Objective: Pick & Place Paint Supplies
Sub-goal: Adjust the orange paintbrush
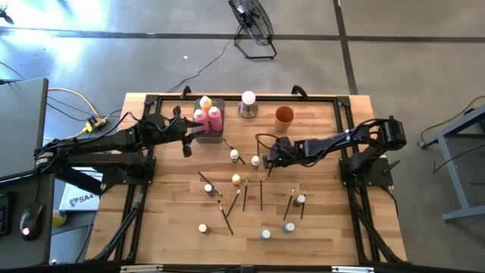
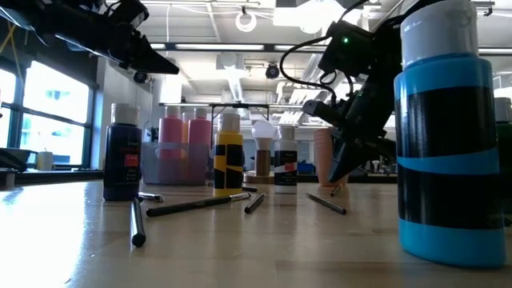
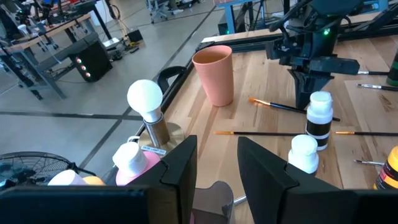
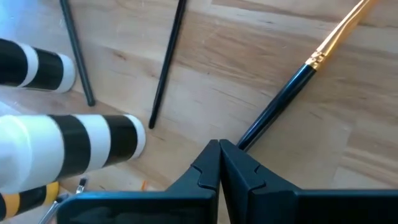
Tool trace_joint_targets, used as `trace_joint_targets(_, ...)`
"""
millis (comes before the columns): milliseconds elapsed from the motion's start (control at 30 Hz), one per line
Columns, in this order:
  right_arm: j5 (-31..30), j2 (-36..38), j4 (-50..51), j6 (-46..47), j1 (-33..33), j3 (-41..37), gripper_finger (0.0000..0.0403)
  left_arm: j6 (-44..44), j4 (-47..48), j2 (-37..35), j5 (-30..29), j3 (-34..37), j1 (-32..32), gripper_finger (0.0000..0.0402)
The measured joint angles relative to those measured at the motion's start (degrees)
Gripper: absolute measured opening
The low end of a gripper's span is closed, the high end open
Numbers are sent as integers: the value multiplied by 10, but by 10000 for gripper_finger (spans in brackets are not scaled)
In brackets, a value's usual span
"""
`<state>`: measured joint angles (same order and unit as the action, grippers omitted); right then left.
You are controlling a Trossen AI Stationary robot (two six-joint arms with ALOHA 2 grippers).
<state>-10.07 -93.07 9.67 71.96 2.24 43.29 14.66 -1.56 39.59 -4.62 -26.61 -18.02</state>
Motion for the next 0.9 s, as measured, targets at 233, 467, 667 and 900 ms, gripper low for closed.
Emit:
trace_joint_targets(233,-2,0,0,0,0,0,2,-1,0,0,0,0,0,111)
trace_joint_targets(467,-4,-23,-4,0,0,0,2,-2,0,0,0,0,0,111)
trace_joint_targets(667,2,-30,-9,0,0,0,2,-2,2,0,0,0,0,111)
trace_joint_targets(900,25,-26,10,-2,-13,0,2,-2,2,0,0,0,0,111)
